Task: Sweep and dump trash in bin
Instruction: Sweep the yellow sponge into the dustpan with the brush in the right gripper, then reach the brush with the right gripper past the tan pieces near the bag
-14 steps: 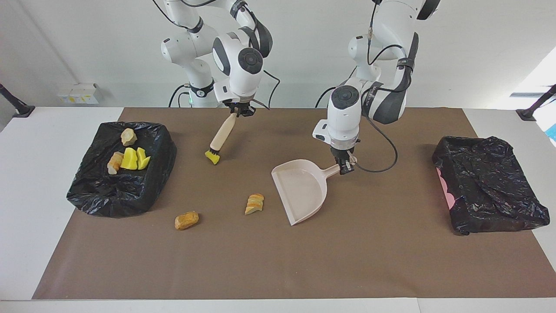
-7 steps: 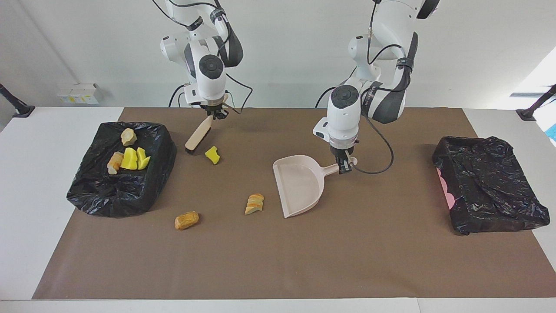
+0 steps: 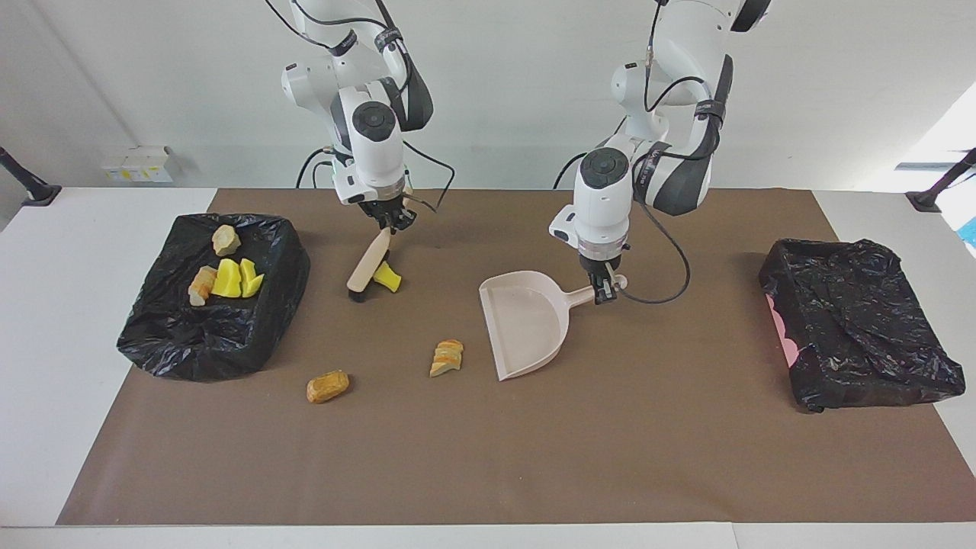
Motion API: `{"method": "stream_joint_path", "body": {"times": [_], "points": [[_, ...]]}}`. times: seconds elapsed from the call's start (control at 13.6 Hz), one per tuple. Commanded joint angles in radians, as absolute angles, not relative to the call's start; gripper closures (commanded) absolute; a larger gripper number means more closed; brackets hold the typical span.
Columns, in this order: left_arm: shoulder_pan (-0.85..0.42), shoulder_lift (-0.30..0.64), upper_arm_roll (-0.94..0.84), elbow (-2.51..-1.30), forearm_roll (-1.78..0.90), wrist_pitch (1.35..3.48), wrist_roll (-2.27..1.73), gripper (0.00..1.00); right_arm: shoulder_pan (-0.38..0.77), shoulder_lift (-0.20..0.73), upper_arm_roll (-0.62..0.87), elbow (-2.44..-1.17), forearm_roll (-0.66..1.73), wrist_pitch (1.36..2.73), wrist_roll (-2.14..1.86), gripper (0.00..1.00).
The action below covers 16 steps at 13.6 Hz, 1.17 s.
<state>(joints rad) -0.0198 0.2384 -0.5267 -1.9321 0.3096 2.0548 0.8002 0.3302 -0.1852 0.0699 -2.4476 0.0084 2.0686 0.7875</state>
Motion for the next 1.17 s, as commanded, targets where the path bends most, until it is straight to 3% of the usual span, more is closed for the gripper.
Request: {"method": "stream_joint_path", "body": {"times": [0.0,0.37,0.66,0.88,1.1], "points": [[-0.023,0.195,-0.522,-1.986,0.316,2.071,0.815,1.00,0.377,-0.022,0.072,-2.289,0.081,2.089,0.758,1.00],[-0.023,0.190,-0.523,-1.996,0.316,2.072,0.784,1.00,0.434,0.167,0.083,-2.067,0.107,2.086,0.641,1.00],[-0.023,0.190,-0.522,-1.996,0.316,2.079,0.782,1.00,0.440,0.207,0.113,-1.965,0.313,2.091,0.413,1.00],[-0.021,0.192,-0.523,-1.996,0.316,2.079,0.749,1.00,0.419,0.241,0.112,-1.830,0.307,1.992,0.397,1.00],[-0.021,0.192,-0.523,-1.996,0.314,2.085,0.674,1.00,0.353,0.229,0.103,-1.818,0.249,1.951,0.385,1.00]]}}
